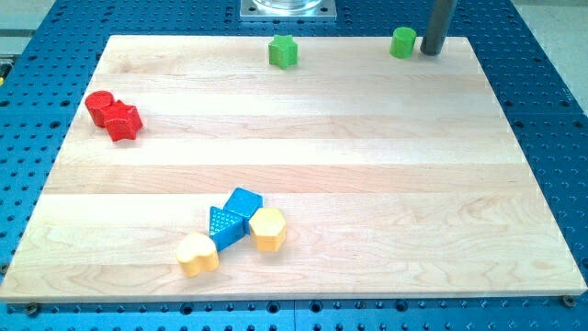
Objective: Push green circle into the green star
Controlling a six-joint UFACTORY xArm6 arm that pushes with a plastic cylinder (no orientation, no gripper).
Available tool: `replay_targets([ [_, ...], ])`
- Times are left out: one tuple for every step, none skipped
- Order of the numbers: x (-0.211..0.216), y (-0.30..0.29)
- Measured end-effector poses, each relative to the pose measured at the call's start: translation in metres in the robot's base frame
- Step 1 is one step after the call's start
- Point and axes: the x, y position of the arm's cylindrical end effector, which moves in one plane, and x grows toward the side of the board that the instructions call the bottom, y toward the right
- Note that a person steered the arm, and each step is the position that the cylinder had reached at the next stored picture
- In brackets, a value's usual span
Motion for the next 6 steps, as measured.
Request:
replay_targets([
  [-0.006,-0.018],
  [-0.006,-0.037],
  [-0.005,-0.053],
  [0.004,-0.088],
  [-0.005,-0.073],
  [0.004,-0.144],
])
